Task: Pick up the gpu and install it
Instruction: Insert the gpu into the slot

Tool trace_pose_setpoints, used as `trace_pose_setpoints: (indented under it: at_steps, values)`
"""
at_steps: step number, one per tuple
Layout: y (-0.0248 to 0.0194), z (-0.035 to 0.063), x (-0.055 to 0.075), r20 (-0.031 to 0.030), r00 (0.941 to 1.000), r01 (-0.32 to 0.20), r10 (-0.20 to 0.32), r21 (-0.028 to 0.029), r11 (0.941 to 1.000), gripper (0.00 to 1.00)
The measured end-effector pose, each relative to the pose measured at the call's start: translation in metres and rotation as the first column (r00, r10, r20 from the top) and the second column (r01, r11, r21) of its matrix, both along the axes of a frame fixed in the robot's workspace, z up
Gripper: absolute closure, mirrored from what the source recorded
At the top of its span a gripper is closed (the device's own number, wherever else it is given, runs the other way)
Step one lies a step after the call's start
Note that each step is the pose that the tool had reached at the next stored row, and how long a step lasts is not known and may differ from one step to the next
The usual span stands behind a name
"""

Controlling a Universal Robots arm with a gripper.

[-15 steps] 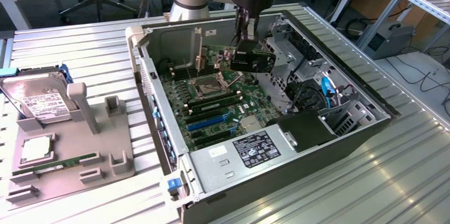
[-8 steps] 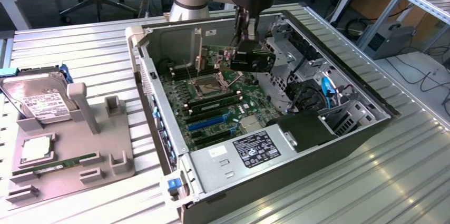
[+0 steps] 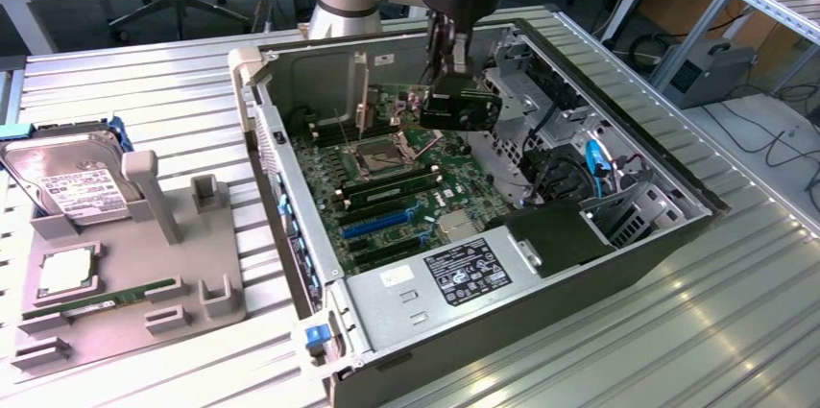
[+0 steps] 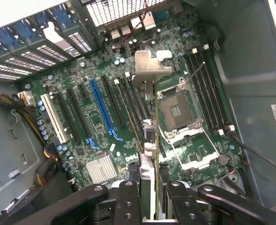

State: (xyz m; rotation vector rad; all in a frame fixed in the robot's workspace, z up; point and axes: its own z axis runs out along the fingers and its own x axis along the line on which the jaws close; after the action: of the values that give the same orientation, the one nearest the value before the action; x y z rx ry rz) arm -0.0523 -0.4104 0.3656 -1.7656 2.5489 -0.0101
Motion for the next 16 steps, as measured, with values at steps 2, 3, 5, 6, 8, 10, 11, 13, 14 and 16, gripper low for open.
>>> trace_pose_setpoints:
  at_steps: [2,3,5,6,8,10,11,13,14,16]
  values:
    - [0.0,0.0,0.0,0.0,1.0,-0.005,0.005,-0.0001,1.0,0.73]
    - [0.0,0.0,0.0,0.0,1.0,-0.008,0.008,-0.0001,1.0,0.73]
    - [0.0,0.0,0.0,0.0,0.9999,-0.013,0.013,-0.0001,0.9999,0.73]
    - [0.0,-0.0001,0.0,0.0001,0.9999,-0.016,0.016,-0.0001,0.9999,0.73]
    - [0.0,0.0,0.0,0.0,0.9998,-0.021,0.021,-0.0002,0.9998,0.73]
    - [0.0,-0.0001,0.0,0.0,0.9992,-0.039,0.039,-0.0003,0.9992,0.73]
    - [0.0,-0.0001,0.0,0.0,0.9986,-0.053,0.053,-0.0004,0.9986,0.73]
    - [0.0,-0.0003,0.0,0.0,0.9942,-0.108,0.108,-0.0008,0.9942,0.73]
    - [0.0,-0.0003,0.0,-0.0002,0.9914,-0.131,0.131,-0.0012,0.9914,0.73]
    - [0.0,-0.0007,0.0,-0.0003,0.9792,-0.203,0.203,-0.0023,0.9792,0.73]
